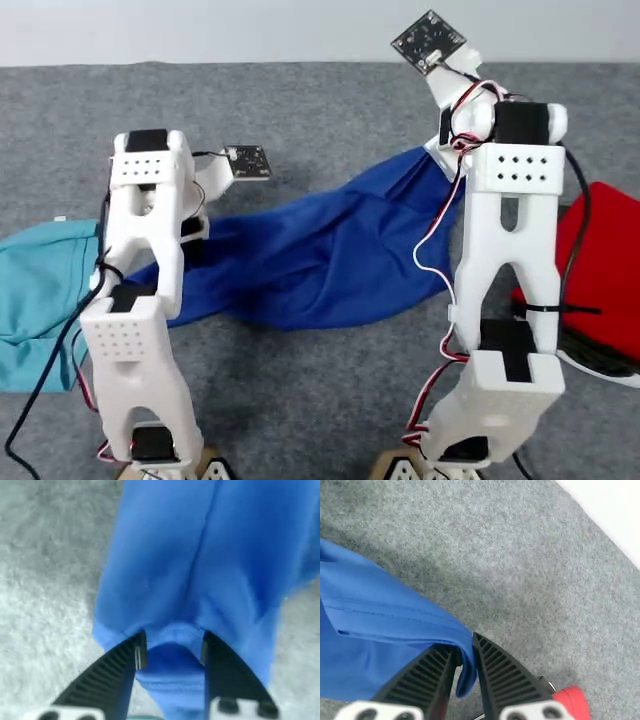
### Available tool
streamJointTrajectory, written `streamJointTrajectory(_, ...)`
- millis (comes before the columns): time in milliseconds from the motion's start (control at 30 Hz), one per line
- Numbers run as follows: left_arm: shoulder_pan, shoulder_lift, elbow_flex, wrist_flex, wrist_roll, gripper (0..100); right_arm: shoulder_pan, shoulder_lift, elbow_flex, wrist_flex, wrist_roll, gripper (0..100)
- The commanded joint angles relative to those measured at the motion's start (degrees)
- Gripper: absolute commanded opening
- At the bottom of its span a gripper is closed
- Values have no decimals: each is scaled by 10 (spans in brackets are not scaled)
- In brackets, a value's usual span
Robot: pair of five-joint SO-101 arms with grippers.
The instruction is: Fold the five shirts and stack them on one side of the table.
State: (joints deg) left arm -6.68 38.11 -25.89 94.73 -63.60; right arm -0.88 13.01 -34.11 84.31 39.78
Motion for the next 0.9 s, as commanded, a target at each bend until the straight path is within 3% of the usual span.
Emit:
streamJointTrajectory(0, 3, 12, -4, -33, 5, 184, 11, -3, -29, -11, -6, 10)
streamJointTrajectory(267, 1, 54, -34, -47, 8, 183, 11, -3, -29, -10, -6, 10)
streamJointTrajectory(633, 11, 72, -49, -40, 21, 51, 11, -3, -29, -11, -6, 10)
streamJointTrajectory(867, 30, 46, -123, 56, 21, 7, 11, -3, -29, -11, -6, 10)
